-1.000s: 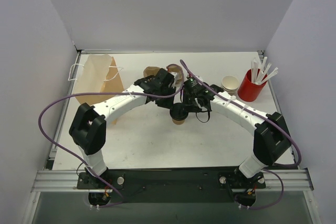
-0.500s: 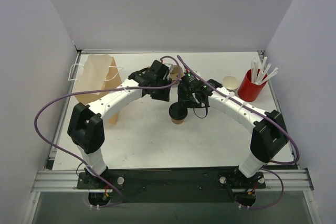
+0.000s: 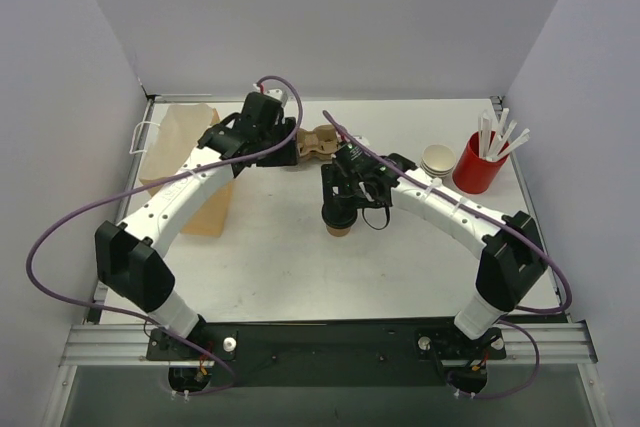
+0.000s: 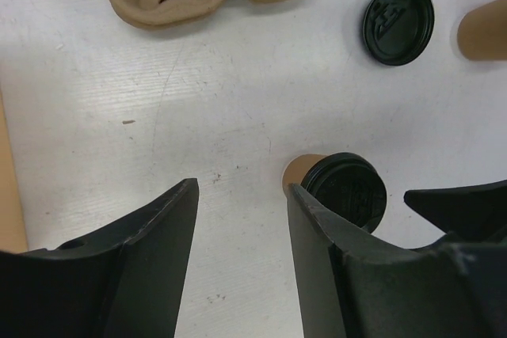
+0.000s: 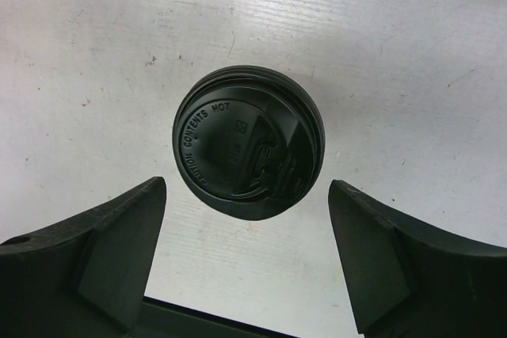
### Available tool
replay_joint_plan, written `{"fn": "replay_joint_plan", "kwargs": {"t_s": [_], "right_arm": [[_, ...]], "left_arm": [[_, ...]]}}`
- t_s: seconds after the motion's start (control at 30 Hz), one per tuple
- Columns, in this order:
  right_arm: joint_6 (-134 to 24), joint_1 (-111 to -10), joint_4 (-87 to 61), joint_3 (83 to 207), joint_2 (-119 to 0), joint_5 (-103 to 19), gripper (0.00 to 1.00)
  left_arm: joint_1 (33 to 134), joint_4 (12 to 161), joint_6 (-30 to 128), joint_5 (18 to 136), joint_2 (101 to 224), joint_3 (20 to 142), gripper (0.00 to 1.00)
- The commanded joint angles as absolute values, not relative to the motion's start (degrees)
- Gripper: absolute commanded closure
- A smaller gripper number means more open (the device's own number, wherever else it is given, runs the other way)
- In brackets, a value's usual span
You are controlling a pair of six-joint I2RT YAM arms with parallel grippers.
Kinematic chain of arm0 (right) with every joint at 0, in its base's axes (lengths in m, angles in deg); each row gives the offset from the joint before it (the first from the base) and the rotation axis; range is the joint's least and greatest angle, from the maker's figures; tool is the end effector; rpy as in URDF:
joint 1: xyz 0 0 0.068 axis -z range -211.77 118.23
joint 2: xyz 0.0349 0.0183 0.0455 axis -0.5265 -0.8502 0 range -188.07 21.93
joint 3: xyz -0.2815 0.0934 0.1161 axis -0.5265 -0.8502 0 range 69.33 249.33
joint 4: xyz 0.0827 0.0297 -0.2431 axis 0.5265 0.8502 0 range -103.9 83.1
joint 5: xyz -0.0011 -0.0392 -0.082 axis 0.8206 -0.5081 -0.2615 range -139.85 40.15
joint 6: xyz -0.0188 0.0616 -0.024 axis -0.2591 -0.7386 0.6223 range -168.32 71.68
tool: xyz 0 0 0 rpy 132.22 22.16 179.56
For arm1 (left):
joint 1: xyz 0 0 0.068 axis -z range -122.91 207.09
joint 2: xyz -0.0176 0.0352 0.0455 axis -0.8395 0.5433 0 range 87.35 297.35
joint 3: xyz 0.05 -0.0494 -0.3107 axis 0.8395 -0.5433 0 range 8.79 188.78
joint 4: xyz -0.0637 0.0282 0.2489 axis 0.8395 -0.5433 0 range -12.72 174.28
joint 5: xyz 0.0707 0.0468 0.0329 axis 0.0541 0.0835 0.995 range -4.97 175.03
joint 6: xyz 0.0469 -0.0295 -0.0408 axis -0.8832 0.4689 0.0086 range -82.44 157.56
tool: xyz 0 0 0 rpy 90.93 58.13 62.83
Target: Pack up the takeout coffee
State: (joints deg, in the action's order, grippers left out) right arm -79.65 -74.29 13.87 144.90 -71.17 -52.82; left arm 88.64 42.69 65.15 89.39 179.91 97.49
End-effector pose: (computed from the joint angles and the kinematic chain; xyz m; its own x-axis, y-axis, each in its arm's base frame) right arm 0.2795 0.2524 0.3164 -0.7844 -0.0149 -0.6201 -0.2813 0.8995 0.3343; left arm 0.3174 -0.1900 0.3756 -0.7587 -0.0761 -0.6470 0.1408 0.9505 -0.2769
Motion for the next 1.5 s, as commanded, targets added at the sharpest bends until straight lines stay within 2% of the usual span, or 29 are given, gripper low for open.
{"fn": "replay_joint_plan", "kwargs": {"t_s": [0.0,0.33,0.87,1.23,1.47], "right_arm": [[-77.59,-75.53,15.98,149.21,-72.46,-55.12,0.21],[-75.13,-76.68,20.46,154.32,-78.09,-58.46,0.16],[-74.87,-78.61,22.49,155.99,-81.96,-60.84,0.16],[-75.57,-78.79,22.57,155.46,-83.1,-61.72,0.24],[-75.22,-80.02,23.62,156.25,-82.66,-64.88,0.22]], "left_arm": [[87.33,42.45,65.16,89.95,176.83,103.09,0.41],[87.24,40.68,64.02,89.51,173.66,104.67,0.4],[87.15,40.42,63.58,88.81,172.7,104.41,0.39],[87.15,40.68,63.58,88.81,172.25,103.18,0.39],[87.15,40.95,63.58,88.81,172.08,102.48,0.39]]}}
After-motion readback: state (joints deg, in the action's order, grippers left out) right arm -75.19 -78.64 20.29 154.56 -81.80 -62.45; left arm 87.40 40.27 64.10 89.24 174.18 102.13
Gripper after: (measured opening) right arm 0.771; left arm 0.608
